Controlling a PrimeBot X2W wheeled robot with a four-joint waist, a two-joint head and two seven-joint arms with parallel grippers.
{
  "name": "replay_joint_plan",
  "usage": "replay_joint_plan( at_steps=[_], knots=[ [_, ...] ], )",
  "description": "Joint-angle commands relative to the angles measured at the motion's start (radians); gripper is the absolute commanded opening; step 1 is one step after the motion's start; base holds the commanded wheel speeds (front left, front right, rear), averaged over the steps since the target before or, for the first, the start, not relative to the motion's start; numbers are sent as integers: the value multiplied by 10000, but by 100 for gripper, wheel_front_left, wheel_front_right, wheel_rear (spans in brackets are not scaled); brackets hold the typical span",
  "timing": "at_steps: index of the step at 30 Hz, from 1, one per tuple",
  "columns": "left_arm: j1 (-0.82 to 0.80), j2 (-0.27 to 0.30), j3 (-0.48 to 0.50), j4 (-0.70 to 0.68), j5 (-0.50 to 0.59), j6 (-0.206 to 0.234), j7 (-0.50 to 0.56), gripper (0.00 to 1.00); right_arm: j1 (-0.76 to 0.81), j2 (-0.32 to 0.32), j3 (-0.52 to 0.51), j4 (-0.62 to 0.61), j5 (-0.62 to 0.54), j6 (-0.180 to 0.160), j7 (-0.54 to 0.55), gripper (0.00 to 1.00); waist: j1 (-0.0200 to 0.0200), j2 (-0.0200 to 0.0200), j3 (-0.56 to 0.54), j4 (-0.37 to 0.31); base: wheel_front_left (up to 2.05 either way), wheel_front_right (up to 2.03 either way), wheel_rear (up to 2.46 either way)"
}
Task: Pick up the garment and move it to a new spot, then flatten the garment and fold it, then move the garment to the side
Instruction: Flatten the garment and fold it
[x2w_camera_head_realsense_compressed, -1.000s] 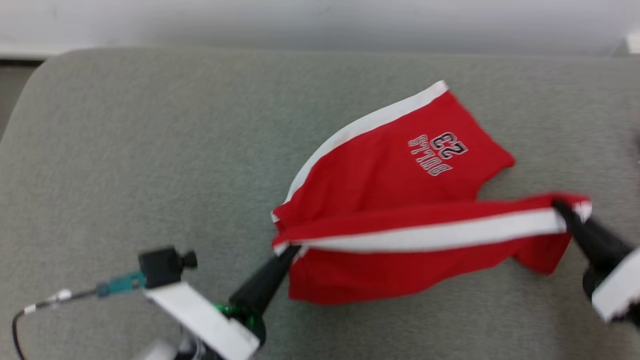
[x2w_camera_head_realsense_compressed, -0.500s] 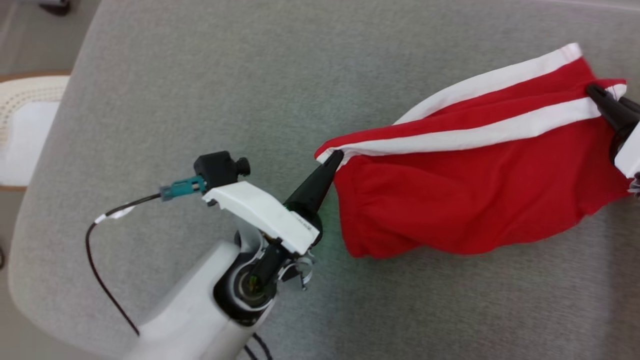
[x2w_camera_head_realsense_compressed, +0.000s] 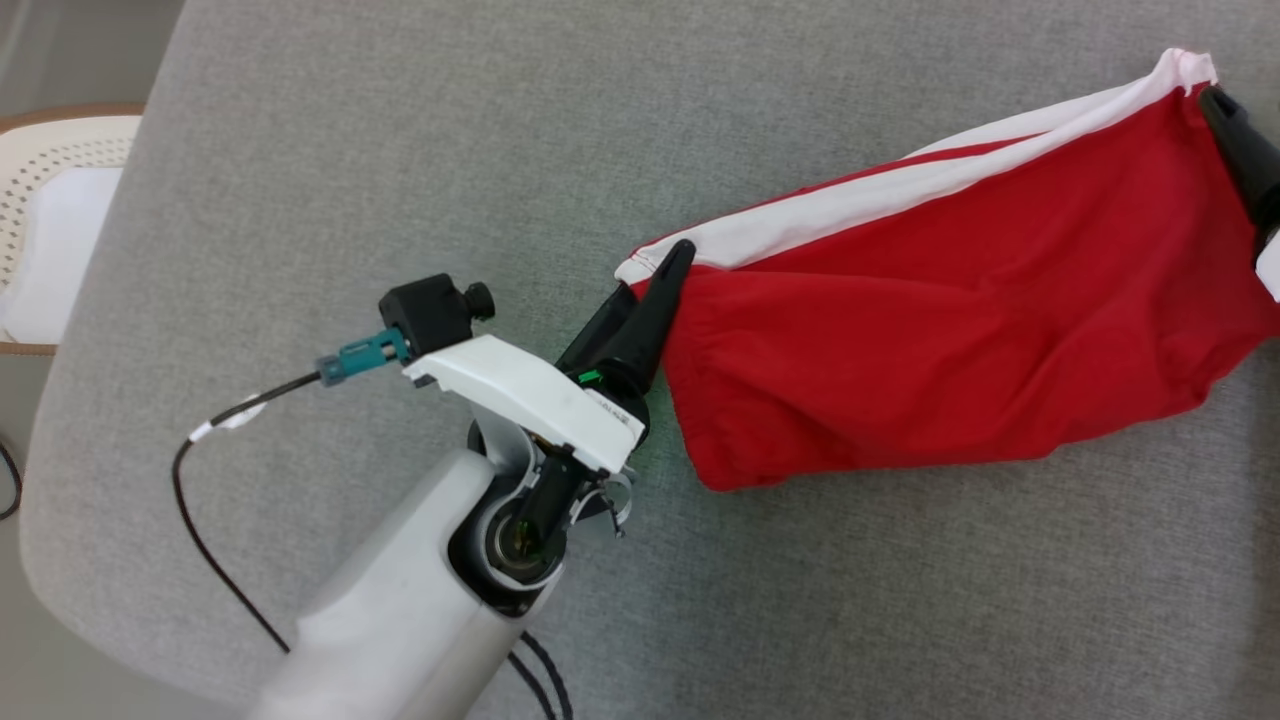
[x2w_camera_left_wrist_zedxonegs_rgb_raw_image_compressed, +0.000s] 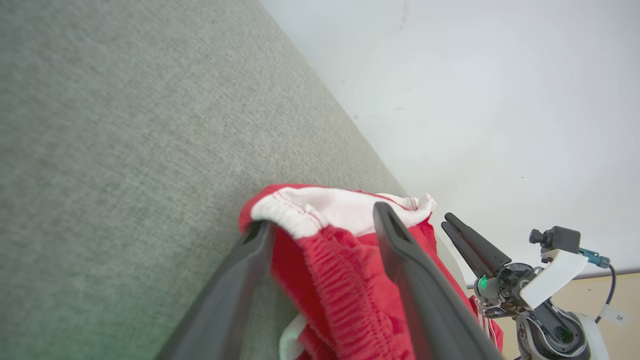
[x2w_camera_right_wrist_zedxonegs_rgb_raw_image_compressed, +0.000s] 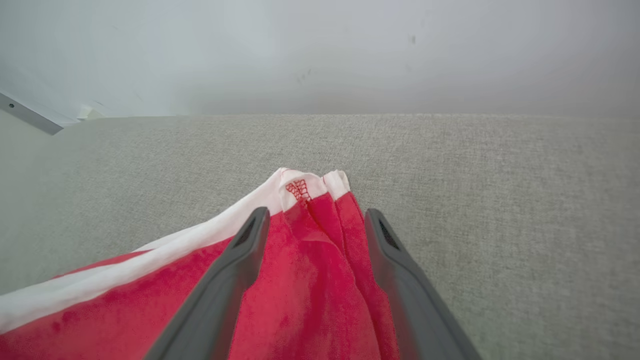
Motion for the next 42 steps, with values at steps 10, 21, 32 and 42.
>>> replay_joint_plan(
  at_steps=[10, 21, 32, 42],
  knots=[
    [62, 1370, -1135, -964, 3354, 1150, -1305, 100, 911, -1569, 1389, -657, 43, -27, 753, 100, -1, -1, -155, -174, 0, 0, 0],
    [1326, 734, 152, -2258, 6944, 1552, -1621, 100, 831, -1077, 2038, 612, -73, 19, 1930, 100, -1, -1, -76, 312, 0, 0, 0],
    [3399, 206, 1781, -1746, 8861, 330, -1623, 100, 1228, -691, 1230, 499, 787, -14, 1201, 0, -1, -1, -1202, -484, 0, 0, 0],
    [5283, -343, 3049, -1592, 9886, -534, -1623, 100, 3095, -153, -1283, 91, 1100, -16, 879, 0, -1, -1, -2592, -1207, 0, 0, 0]
  ],
)
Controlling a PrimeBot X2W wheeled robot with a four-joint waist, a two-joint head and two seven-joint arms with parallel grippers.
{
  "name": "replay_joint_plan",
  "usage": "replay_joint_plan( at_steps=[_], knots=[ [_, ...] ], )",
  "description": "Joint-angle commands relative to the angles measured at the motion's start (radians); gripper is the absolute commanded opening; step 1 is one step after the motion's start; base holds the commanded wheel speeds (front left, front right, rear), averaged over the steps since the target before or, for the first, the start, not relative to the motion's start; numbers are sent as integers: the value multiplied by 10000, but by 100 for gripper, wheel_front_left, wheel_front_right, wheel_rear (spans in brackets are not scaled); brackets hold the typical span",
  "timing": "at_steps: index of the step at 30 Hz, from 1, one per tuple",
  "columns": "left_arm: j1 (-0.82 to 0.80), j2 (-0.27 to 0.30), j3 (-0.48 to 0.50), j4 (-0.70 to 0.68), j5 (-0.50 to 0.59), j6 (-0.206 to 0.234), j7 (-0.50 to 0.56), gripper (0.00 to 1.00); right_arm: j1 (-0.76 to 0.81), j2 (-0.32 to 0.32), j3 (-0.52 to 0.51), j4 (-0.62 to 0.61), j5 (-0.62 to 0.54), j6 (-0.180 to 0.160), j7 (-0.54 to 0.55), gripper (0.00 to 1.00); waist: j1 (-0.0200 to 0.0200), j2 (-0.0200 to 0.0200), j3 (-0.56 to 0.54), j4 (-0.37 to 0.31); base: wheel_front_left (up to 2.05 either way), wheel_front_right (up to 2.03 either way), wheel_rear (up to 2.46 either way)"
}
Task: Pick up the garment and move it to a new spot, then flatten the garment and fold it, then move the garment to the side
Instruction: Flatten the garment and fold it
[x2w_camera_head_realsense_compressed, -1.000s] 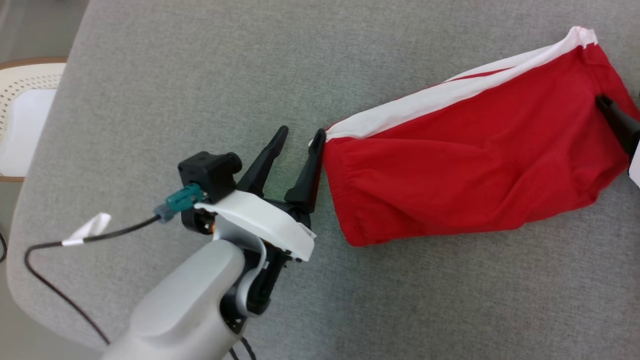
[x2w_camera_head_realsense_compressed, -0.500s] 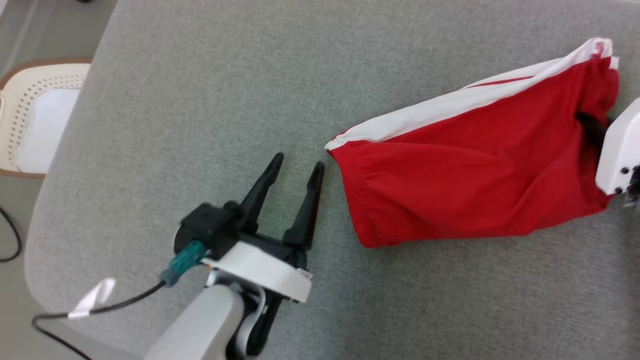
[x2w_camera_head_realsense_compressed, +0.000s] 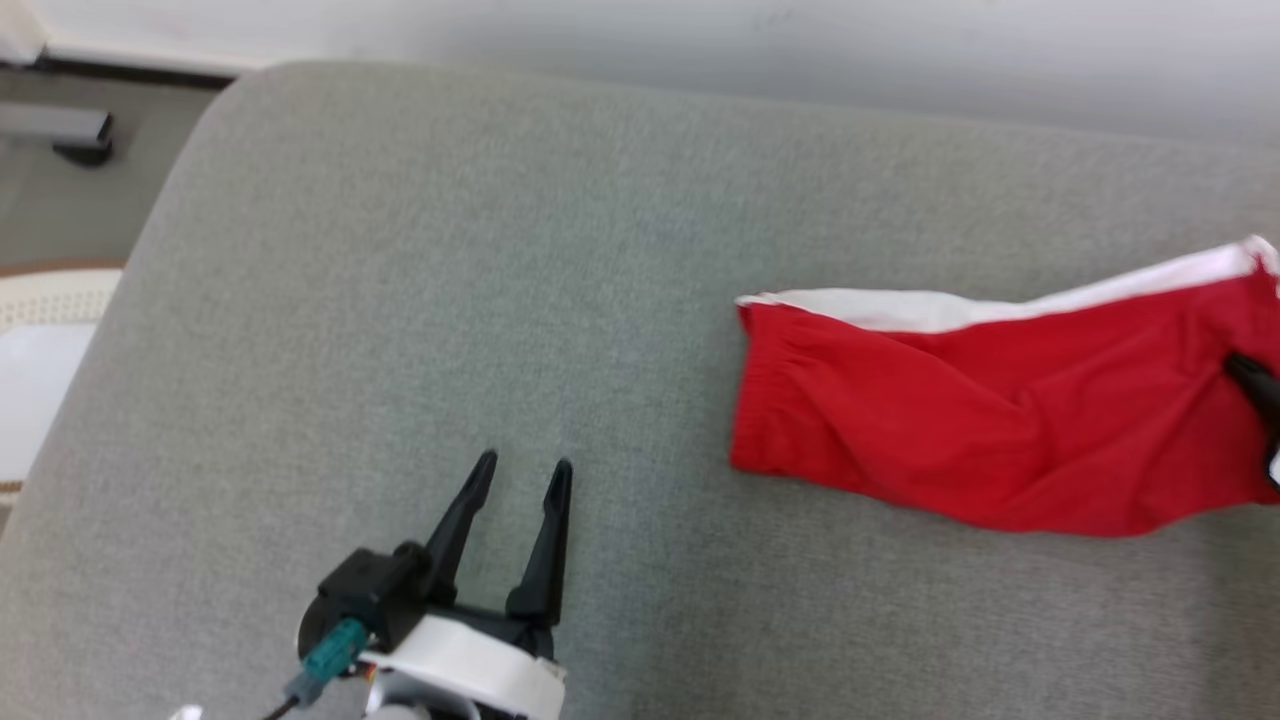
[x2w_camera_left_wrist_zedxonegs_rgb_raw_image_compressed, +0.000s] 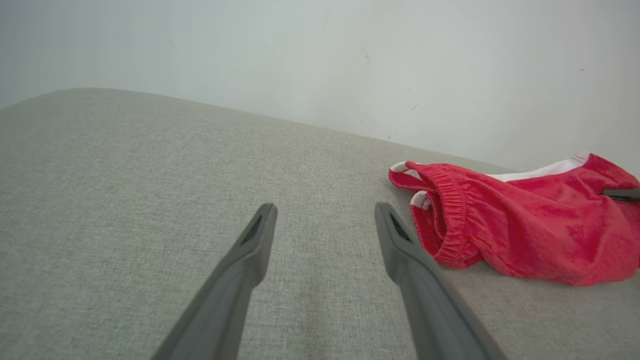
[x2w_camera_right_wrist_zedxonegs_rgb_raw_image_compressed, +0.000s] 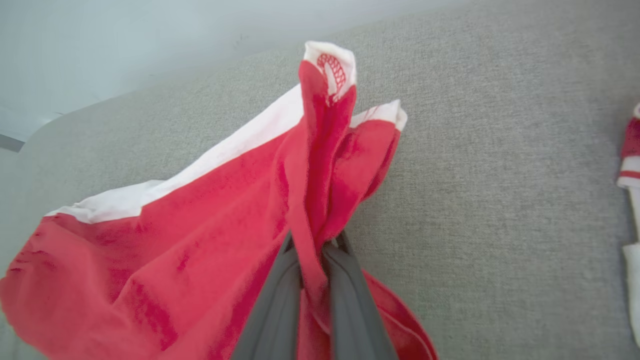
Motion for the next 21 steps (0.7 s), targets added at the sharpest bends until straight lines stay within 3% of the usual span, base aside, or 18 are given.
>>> replay_joint_plan(
  at_steps=[1, 7, 13, 17, 21],
  knots=[
    [262, -50, 140, 70, 144, -81, -10, 100, 164, 26, -267, -152, -84, -1, 1, 0, 0, 0, -398, -229, 0, 0, 0],
    [824, -384, 483, 243, 464, -423, -7, 100, 138, 570, -853, -1119, -315, -1, 830, 0, 0, 0, -746, -161, 0, 0, 0],
    [950, -641, 631, 400, 478, -711, -6, 100, 35, 1495, 175, -2582, -758, -1, 2086, 0, 0, 0, -699, -12, 0, 0, 0],
    [723, -696, 595, 467, 535, -822, -6, 100, 28, 1861, 878, -2628, -1110, -1, 2223, 0, 0, 0, -526, 120, 0, 0, 0],
    [507, -738, 489, 610, 496, -979, -6, 100, 88, 2003, 1557, -1895, -1332, -1, 1586, 0, 0, 0, -408, 417, 0, 0, 0]
  ],
)
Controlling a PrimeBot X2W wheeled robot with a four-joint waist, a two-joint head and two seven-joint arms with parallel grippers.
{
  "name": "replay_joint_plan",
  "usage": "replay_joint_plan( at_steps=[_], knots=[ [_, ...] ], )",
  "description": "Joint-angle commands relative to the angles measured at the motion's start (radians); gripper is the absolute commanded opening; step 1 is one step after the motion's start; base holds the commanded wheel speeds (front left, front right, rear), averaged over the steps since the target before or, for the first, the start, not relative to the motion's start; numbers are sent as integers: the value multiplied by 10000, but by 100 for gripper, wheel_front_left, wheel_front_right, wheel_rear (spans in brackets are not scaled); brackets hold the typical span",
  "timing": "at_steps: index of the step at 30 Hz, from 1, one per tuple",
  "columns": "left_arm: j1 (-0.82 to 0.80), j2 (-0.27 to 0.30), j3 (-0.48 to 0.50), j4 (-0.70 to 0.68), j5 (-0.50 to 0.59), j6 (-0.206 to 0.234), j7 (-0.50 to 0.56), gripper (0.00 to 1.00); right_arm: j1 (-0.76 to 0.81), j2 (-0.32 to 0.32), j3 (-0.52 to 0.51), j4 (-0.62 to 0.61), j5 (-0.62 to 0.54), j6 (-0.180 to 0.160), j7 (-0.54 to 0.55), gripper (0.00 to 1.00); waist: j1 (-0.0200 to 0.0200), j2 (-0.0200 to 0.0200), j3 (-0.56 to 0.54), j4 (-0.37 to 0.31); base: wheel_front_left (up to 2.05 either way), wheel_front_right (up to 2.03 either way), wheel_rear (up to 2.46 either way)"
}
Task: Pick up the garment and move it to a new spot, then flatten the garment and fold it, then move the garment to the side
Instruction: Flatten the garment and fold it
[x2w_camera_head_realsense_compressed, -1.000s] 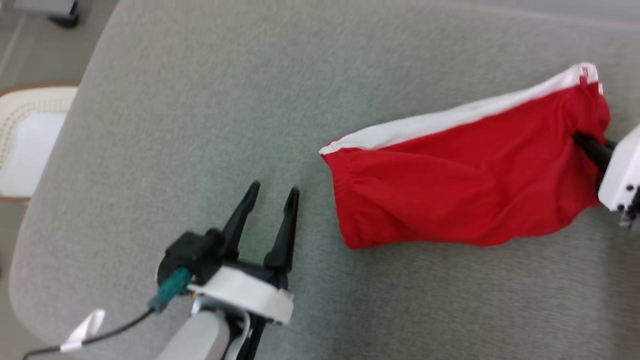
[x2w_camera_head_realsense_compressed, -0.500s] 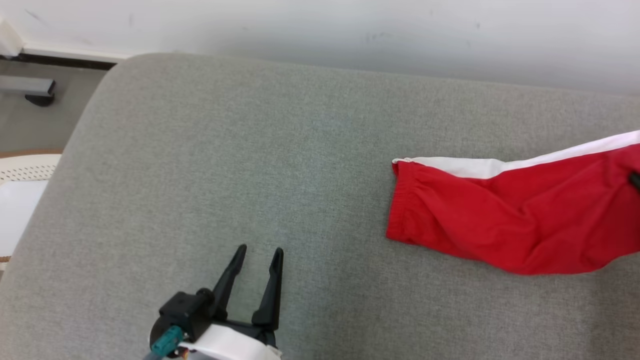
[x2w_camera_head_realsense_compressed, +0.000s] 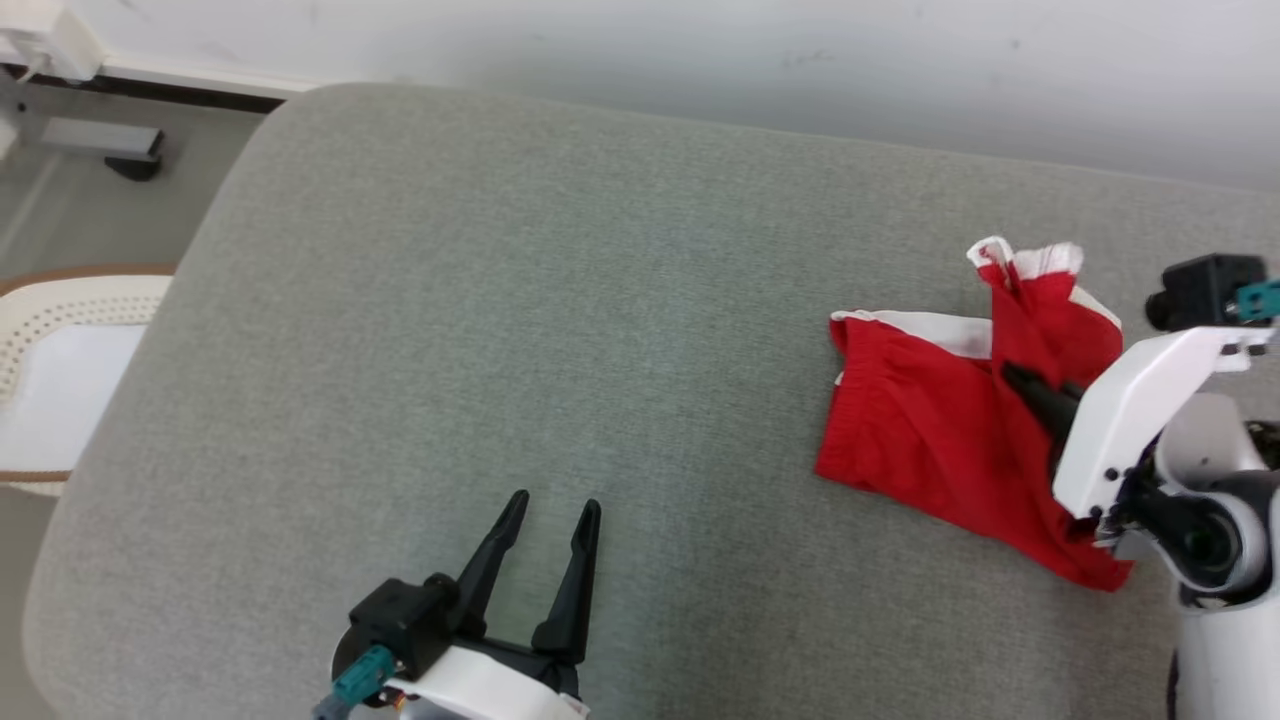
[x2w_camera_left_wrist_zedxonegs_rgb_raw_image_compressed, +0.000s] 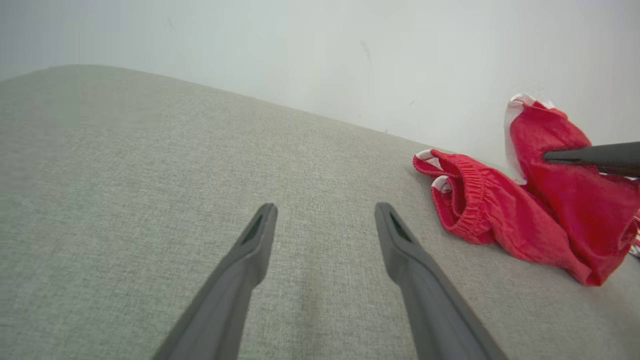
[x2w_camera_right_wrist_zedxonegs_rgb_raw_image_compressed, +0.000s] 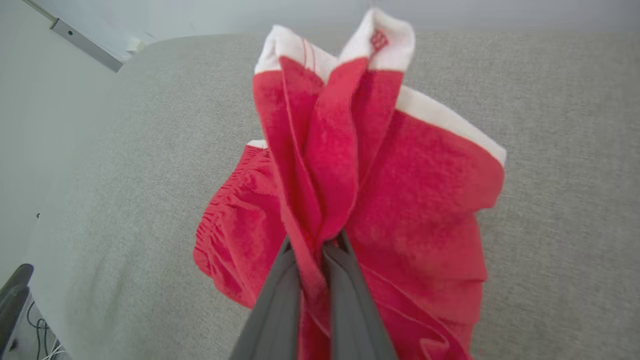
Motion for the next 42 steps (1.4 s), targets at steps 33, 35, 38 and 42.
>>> replay_joint_plan(
  at_steps=[33, 35, 38, 42],
  knots=[
    [1246, 23, 1196, -238, 596, -37, -1, 100, 2761, -1233, 1765, -1451, -42, 1, -7069, 100, 0, 0, -1754, -1058, 0, 0, 0],
    [1364, 22, 1232, -290, 616, -32, -1, 100, 3221, -1616, 1363, -1323, -624, 1, -7675, 100, 0, 0, -1844, -1068, 0, 0, 0],
    [1492, 21, 1260, -330, 550, 1, -1, 100, 3724, -1949, 913, -1006, -1130, 1, -8342, 100, 0, 0, -1901, -1004, 0, 0, 0],
    [1351, 23, 1252, -467, 702, -47, -1, 100, 3897, -2150, 484, -605, -914, 1, -8748, 31, 0, 0, -1700, -795, 0, 0, 0]
  ],
)
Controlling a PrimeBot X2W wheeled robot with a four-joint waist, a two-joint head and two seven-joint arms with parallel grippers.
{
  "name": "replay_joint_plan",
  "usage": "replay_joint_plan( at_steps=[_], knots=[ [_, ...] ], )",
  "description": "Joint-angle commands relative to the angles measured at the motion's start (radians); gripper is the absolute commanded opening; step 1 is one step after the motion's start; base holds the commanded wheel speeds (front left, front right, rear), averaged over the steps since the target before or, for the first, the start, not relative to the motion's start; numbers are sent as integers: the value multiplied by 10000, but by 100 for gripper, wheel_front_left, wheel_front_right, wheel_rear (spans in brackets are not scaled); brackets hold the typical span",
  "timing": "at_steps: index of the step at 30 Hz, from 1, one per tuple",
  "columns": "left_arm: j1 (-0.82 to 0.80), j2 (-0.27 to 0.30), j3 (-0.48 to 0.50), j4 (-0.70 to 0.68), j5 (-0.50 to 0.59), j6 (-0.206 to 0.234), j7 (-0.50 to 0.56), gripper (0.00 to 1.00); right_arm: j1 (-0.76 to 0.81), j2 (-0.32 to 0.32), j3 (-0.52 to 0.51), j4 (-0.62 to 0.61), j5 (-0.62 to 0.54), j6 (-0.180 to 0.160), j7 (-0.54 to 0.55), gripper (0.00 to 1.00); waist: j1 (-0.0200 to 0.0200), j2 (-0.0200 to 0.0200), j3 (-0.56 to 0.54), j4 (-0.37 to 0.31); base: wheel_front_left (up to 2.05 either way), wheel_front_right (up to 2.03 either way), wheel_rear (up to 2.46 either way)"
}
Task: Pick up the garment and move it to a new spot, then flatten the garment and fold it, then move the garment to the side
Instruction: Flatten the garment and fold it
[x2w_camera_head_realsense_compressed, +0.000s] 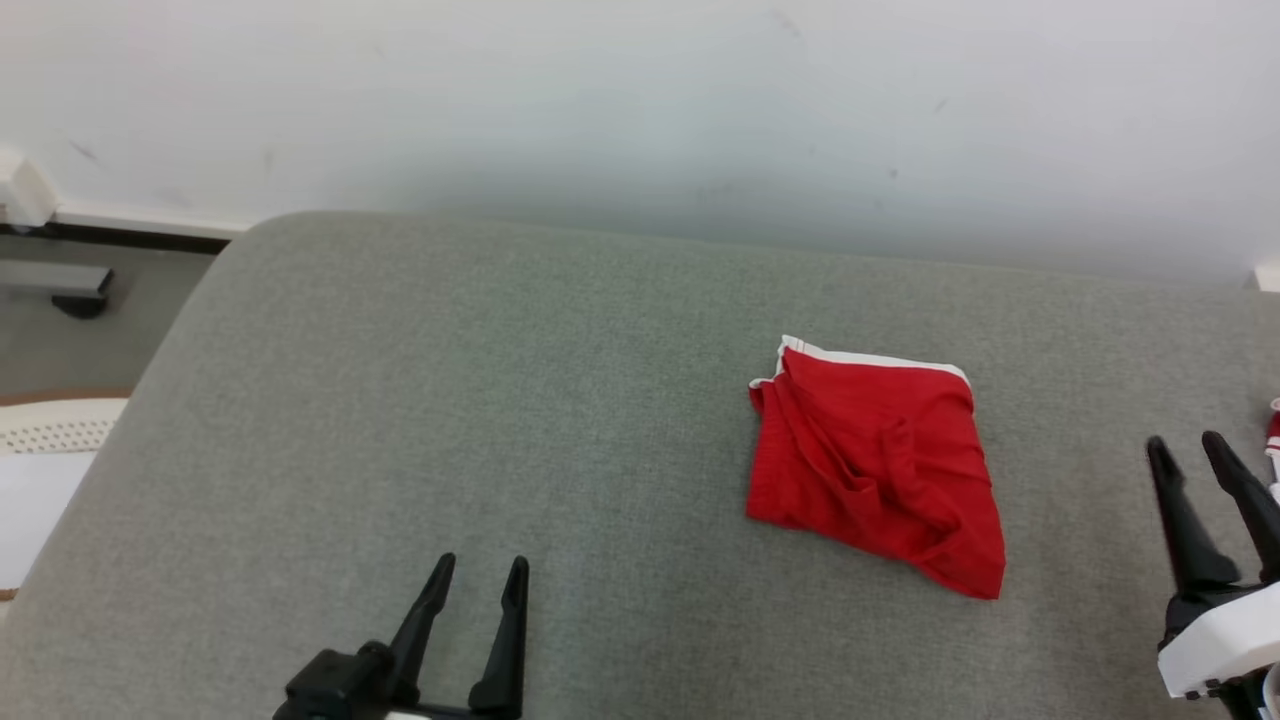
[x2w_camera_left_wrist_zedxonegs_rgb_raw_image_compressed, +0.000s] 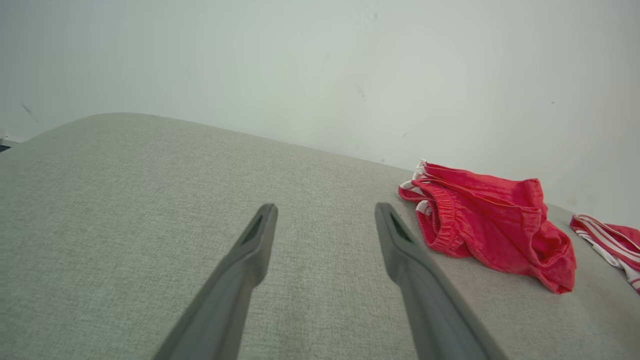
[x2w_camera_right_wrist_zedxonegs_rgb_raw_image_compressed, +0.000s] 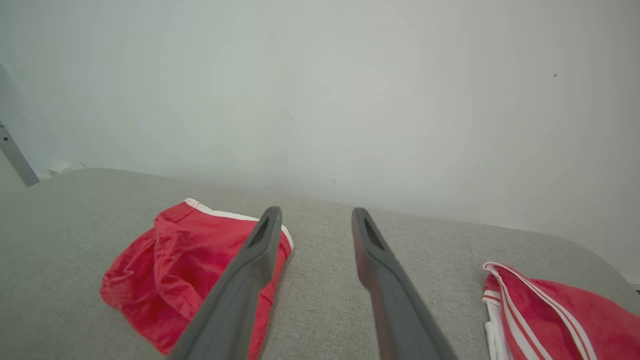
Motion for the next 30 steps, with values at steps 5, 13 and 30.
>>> replay_joint_plan(
  at_steps=[5, 13, 30],
  knots=[
    [-500, 38, -50, -92, 9, -75, -1, 100, -795, -386, 542, 1053, 442, 1, -146, 0, 1, -1, 784, 611, 0, 0, 0],
    [-975, 40, -400, -56, -388, 60, -1, 100, -2472, -321, 2240, 3316, 327, 1, -581, 0, 1, -1, 1512, 1249, 0, 0, 0],
    [-740, 39, -363, 99, -516, 206, -1, 100, -2980, 741, 6023, 5164, 139, -4, -1498, 0, 1, -1, 839, 1092, 0, 0, 0]
  ],
)
